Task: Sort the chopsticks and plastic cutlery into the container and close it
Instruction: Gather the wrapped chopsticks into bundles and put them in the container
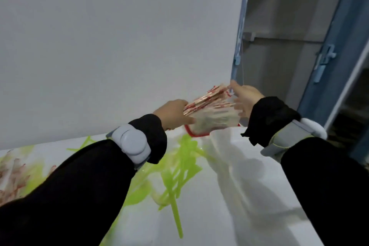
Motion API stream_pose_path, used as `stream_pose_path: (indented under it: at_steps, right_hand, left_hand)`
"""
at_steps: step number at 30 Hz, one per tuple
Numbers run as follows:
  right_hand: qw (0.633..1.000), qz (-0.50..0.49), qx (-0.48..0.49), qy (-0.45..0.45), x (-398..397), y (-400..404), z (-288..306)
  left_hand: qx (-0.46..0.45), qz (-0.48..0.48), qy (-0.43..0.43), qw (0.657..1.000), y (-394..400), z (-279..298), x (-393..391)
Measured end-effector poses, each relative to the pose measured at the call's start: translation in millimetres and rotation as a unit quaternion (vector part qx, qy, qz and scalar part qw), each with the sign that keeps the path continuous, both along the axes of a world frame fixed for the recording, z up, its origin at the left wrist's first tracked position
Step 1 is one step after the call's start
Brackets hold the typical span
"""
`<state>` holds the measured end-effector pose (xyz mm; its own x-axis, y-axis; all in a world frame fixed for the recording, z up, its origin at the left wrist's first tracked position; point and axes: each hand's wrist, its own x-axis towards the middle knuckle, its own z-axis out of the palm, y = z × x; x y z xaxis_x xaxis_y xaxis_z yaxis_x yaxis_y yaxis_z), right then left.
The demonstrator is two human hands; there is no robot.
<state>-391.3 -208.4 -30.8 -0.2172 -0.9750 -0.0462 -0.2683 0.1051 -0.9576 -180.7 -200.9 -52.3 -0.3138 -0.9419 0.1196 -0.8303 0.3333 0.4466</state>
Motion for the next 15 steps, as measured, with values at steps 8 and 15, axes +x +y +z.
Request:
stream_pose_path:
  at_steps: [8, 15]
  right_hand:
    - [0.966, 0.142, -0.022, 0.215, -67, -72, -31]
    - [0.924, 0.189, -0.042, 0.33, -71, -120, -85]
  left_hand:
    - [0.008, 0.079, -0.186, 0.979, -107, 5, -60]
    - [-0.054, 0.109, -0.326, 0.938, -167, -33, -81]
